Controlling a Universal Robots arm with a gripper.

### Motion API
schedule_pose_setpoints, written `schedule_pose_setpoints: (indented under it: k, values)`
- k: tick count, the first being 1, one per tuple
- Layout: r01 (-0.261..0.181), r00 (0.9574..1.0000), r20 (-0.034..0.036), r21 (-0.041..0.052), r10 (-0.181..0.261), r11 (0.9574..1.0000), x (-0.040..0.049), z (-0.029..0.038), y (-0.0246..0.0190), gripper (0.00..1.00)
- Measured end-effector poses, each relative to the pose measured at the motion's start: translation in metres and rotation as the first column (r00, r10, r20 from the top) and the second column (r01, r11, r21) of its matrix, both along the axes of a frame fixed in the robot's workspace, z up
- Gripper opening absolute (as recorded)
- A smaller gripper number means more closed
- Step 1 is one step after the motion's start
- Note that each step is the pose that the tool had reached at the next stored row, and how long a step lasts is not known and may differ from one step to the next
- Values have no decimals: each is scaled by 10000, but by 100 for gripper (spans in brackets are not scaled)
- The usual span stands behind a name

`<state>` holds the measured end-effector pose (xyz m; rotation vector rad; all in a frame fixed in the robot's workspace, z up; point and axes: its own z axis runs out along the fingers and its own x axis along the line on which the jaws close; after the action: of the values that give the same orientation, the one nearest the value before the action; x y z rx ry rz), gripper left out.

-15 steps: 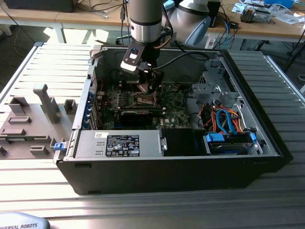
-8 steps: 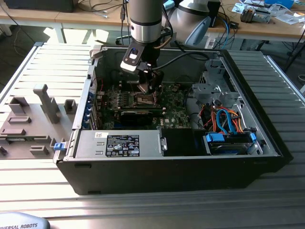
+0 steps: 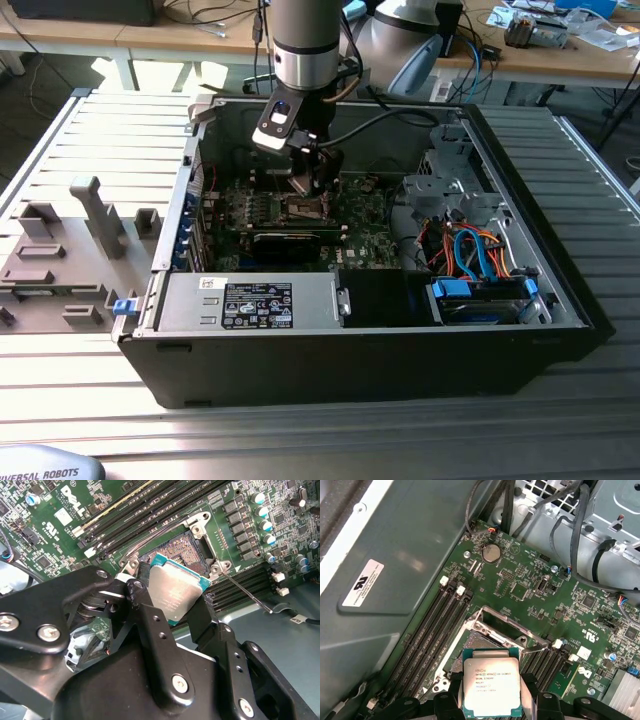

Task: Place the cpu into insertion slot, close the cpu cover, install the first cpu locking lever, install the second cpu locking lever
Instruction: 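Place the cpu into insertion slot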

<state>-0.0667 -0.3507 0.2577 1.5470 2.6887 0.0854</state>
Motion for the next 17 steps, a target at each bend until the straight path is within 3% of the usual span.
schedule_pose_setpoints:
  k: [17]
  values:
    - [117,9999,0,-1,-117,9999,0,-8,0,54]
